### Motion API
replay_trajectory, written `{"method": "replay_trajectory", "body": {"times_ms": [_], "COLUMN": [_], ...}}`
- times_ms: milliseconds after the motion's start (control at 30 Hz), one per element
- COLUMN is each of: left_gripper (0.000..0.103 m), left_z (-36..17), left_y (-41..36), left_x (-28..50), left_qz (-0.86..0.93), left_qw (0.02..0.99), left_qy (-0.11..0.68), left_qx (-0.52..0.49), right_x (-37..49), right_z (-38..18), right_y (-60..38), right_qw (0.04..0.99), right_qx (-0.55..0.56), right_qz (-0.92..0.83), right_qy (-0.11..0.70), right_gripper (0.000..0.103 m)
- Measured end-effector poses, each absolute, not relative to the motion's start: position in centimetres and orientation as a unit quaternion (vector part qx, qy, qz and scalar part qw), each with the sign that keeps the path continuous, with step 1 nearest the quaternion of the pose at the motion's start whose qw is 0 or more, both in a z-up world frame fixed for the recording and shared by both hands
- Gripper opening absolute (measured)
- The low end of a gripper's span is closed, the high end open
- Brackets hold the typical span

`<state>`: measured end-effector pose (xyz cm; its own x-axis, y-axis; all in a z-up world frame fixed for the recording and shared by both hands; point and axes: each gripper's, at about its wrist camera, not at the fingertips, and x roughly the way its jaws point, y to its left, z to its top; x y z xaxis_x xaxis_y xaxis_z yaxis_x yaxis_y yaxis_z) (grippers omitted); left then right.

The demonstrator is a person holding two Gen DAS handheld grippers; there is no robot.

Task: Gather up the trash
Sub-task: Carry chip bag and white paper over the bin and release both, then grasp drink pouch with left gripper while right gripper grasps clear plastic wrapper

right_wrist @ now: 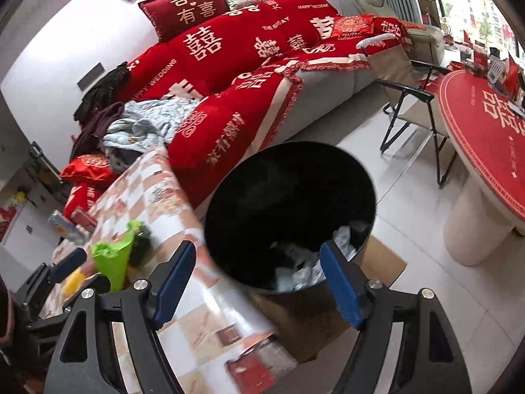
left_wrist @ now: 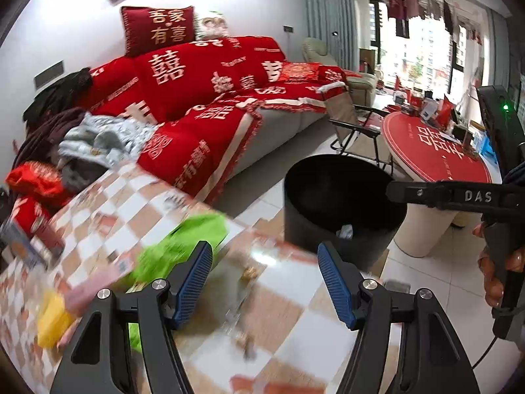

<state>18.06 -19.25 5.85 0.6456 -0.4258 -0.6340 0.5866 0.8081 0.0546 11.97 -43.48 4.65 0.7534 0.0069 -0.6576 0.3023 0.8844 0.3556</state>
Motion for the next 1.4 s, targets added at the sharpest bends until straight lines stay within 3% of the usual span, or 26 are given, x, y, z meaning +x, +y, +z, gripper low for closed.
{"method": "replay_trajectory", "body": {"times_ms": [233, 367, 833, 1400], "left_gripper": [0.103, 0.103, 0.103, 0.103], "left_z": [5.7, 5.0, -1.8, -4.1], "left_y": [-13.3, -9.9, 0.1, -0.1], "left_x": [16.2, 15.8, 17.0, 18.2], "left_qz": [-0.232, -0.202, -0.103, -0.095], "left_qw": [0.920, 0.927, 0.917, 0.908], "left_qy": [0.295, 0.298, 0.380, 0.405], "left_qx": [0.115, 0.108, 0.069, 0.052], "right_x": [10.8, 10.5, 13.4, 19.9], "right_z": [4.4, 4.2, 1.7, -1.9], "right_y": [-39.7, -37.1, -28.3, -24.9], "right_qw": [0.907, 0.911, 0.901, 0.888], "right_qx": [0.229, 0.223, 0.170, 0.106], "right_qz": [-0.063, -0.049, 0.014, -0.001], "right_qy": [0.346, 0.344, 0.398, 0.447], "right_gripper": [0.085, 0.103, 0.103, 0.103]}}
